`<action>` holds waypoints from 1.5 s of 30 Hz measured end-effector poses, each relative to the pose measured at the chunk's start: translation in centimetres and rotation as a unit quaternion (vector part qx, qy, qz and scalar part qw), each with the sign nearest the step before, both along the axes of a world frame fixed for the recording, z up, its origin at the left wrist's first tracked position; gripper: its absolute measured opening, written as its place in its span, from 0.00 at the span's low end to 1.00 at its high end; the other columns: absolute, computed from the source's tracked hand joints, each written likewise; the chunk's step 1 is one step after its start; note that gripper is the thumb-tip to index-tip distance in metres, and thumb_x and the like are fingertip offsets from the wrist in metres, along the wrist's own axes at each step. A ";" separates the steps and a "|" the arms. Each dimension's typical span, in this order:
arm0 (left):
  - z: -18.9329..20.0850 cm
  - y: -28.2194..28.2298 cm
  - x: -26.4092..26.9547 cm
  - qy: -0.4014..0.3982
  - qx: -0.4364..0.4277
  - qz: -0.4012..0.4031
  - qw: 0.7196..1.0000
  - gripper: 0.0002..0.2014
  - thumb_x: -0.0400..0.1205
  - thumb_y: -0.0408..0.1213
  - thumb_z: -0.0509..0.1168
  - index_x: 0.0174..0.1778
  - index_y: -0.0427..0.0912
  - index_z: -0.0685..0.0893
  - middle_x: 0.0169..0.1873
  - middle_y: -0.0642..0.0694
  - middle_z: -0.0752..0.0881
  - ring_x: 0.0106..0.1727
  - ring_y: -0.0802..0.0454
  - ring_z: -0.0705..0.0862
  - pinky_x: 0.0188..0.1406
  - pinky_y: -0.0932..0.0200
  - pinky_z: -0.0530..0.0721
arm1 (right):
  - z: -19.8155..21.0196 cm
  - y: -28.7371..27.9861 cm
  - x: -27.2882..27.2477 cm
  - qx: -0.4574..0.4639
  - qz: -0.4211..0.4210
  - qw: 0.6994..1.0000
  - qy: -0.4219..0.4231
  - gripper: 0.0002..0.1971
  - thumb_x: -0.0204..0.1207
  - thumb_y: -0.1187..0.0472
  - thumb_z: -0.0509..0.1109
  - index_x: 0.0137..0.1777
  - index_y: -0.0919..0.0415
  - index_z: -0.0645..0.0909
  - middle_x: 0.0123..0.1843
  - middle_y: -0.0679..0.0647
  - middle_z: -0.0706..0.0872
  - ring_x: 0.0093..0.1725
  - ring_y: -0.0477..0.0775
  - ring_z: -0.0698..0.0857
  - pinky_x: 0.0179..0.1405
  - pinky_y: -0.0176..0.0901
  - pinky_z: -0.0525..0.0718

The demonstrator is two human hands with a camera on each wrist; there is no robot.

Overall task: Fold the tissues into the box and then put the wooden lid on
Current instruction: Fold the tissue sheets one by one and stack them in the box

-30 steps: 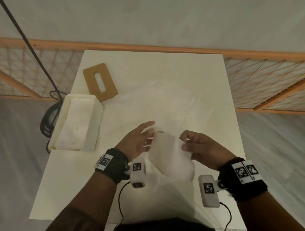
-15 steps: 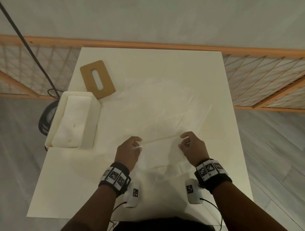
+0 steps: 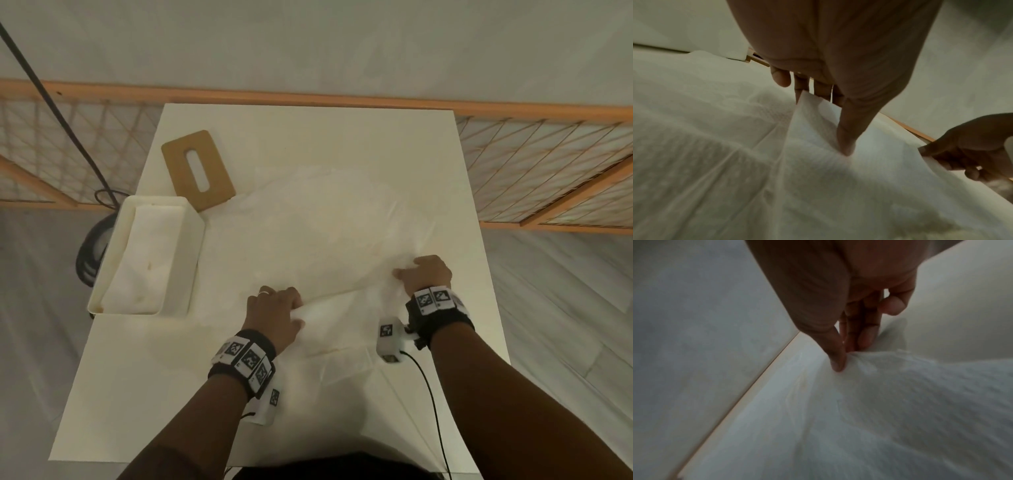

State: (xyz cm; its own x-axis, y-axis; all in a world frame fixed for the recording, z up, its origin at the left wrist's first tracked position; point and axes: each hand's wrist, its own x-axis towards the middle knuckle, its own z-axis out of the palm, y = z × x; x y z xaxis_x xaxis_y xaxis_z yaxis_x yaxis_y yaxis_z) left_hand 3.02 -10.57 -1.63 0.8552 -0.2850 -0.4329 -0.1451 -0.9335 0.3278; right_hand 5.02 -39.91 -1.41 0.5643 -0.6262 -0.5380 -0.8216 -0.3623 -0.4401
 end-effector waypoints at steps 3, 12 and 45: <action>0.2 0.0 0.2 0.062 -0.024 0.020 0.998 0.15 0.81 0.47 0.70 0.64 0.57 0.79 0.56 0.55 0.85 0.66 0.48 0.76 0.69 0.48 0.68 | -0.5 -1.5 -0.2 -0.010 0.007 1.000 -0.013 0.18 0.75 0.52 0.81 0.63 0.57 0.90 0.66 0.56 0.90 0.64 0.60 0.87 0.67 0.48 0.83; 2.0 -0.3 0.1 0.133 -0.009 0.047 0.990 0.16 0.83 0.46 0.67 0.68 0.55 0.80 0.54 0.49 0.75 0.67 0.40 0.74 0.72 0.49 0.70 | 0.6 -4.1 -2.8 0.037 -0.112 0.975 -0.189 0.06 0.76 0.59 0.72 0.53 0.55 0.84 0.45 0.49 0.86 0.48 0.58 0.84 0.56 0.52 0.84; 4.4 3.9 0.4 0.156 -0.369 0.151 0.904 0.10 0.84 0.37 0.72 0.59 0.52 0.92 0.55 0.55 0.93 0.62 0.56 0.89 0.72 0.45 0.82 | 4.9 2.3 -6.0 0.460 0.092 0.872 -0.137 0.10 0.81 0.72 0.72 0.60 0.68 0.89 0.60 0.68 0.91 0.61 0.71 0.90 0.59 0.62 0.89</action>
